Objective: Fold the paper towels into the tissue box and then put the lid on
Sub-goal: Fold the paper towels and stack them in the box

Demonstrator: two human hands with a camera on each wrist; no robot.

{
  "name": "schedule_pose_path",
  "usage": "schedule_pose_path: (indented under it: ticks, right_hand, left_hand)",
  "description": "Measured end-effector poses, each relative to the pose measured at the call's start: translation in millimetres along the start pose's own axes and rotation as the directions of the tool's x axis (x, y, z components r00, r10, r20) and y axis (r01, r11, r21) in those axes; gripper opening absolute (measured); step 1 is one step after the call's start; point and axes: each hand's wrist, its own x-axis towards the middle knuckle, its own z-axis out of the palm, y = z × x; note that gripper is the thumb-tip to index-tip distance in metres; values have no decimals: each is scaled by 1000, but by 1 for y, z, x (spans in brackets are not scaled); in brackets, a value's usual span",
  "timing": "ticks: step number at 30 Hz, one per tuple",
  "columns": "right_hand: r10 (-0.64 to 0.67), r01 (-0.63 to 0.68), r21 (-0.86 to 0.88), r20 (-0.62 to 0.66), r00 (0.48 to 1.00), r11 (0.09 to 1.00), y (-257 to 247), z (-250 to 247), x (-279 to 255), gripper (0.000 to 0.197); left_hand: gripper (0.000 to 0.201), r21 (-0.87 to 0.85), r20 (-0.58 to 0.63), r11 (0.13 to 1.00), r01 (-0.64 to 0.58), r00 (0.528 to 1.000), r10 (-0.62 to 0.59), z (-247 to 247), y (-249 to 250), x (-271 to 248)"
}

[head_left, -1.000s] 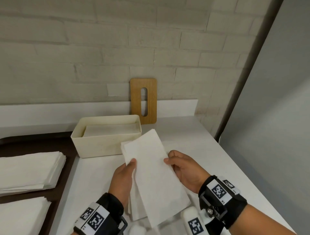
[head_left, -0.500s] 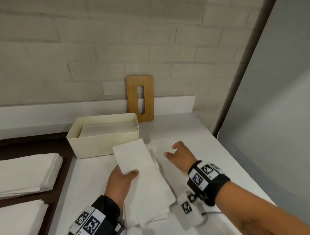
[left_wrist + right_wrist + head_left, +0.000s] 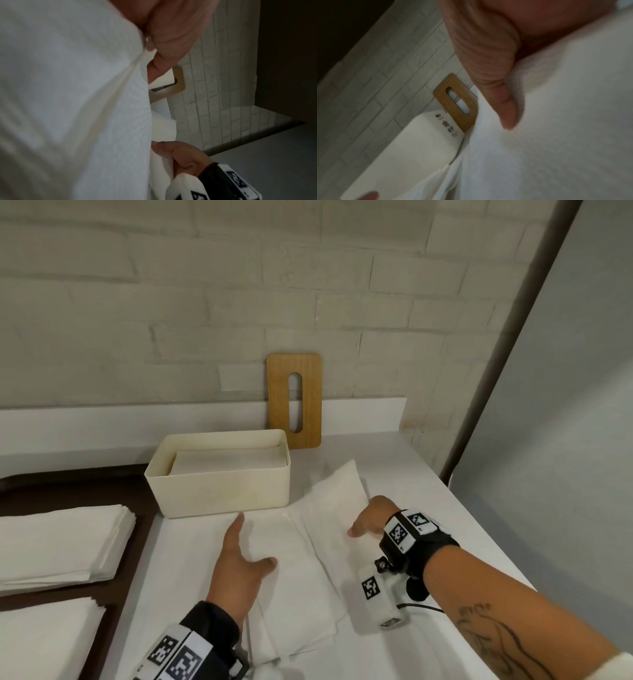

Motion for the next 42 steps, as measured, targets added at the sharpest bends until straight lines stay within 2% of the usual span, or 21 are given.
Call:
schedule_pose_path:
  ticks: [2,3,5,7,9,11,13,16,18,20,21,22,23,25,27,29,33,35,37,40,42]
  right_hand:
    - [-80,91,196,-60,995,976,6,-3,-4,47]
    - [-132,163,326,-116,984,931,9,-7,-10,40]
    - [-238,285,583,-158,958,761,14,-16,-27,32]
    - [-367,276,797,-74,927,537,13,-22,-51,28]
    - [-476,210,869,34,879,449,7,-16,-70,27]
    - [-531,207,840,110,841,502,2,2,-79,33]
    - [-542,258,747,159,825,613,-2,22,-83,38]
    - [-536,396,574,90,839,717,-7,39,-88,66]
    - [-445,383,562,-29,895,733,-8,42,-92,99]
    - [-433,297,696,22,901,654,-5,41,-92,113]
    - [-471,248,755,90,878,607,-4,40,-92,105]
    - [-514,227,786,131,848,575,-4,40,-95,86]
    - [-562,258,799,118,819,544,-6,39,-99,66]
    - [-614,407,770,-24,789,491,-14,36,-110,42]
    - [-647,550,709,-173,742,441,-24,27,-122,41]
    - [-671,671,631,-305,676,389,-33,16,-130,42]
    - [-616,778,562,-515,596,282,-35,2,-137,42]
    - [-600,757,607,-521,608,240,-33,3,-134,45]
    - [-554,695,674,-489,674,250,-29,11,-128,46]
    - [-444,564,780,-419,792,271,-21,22,-115,33]
    - [-405,485,853,-381,831,192,-17,23,-109,31]
  left_hand:
    - [65,34,-4,999,-12,1000,12,-4,-1,-1]
    - [58,33,-10,999,-15,1000,15,-6,-2,-1]
    - [47,8,-15,1000,8,1000,-8,-8,-5,-2]
    - [35,-73,-37,997,39,998,-41,-8,-4,-3]
    - [22,-221,-21,971,87,995,-94,-3,5,-7]
    - [28,-338,52,934,118,993,-107,2,15,-13]
    - [37,-344,110,935,81,993,-46,7,22,-19]
    - [18,-272,21,961,-54,998,62,7,27,-26]
    - [21,-256,-3,961,-105,994,108,3,23,-26]
    - [27,-278,35,950,-143,987,159,-1,22,-27]
    - [32,-288,72,942,-169,978,198,-2,22,-28]
    - [41,-290,116,937,-194,965,236,-2,24,-29]
    - [53,-272,145,937,-220,953,265,-2,24,-29]
    - [75,-220,142,945,-243,950,277,1,25,-24]
    - [82,-209,104,937,-280,946,306,4,34,-22]
    - [85,-190,76,903,-386,911,405,4,48,-21]
    - [77,-143,-19,834,-533,844,536,-3,68,-14]
    - [70,-140,-10,853,-502,862,506,-3,65,-9]
    - [68,-100,41,895,-435,897,440,0,55,-6]
    - [83,36,94,939,-342,937,337,5,41,-4]
    - [72,127,194,955,-269,951,242,7,32,-2]
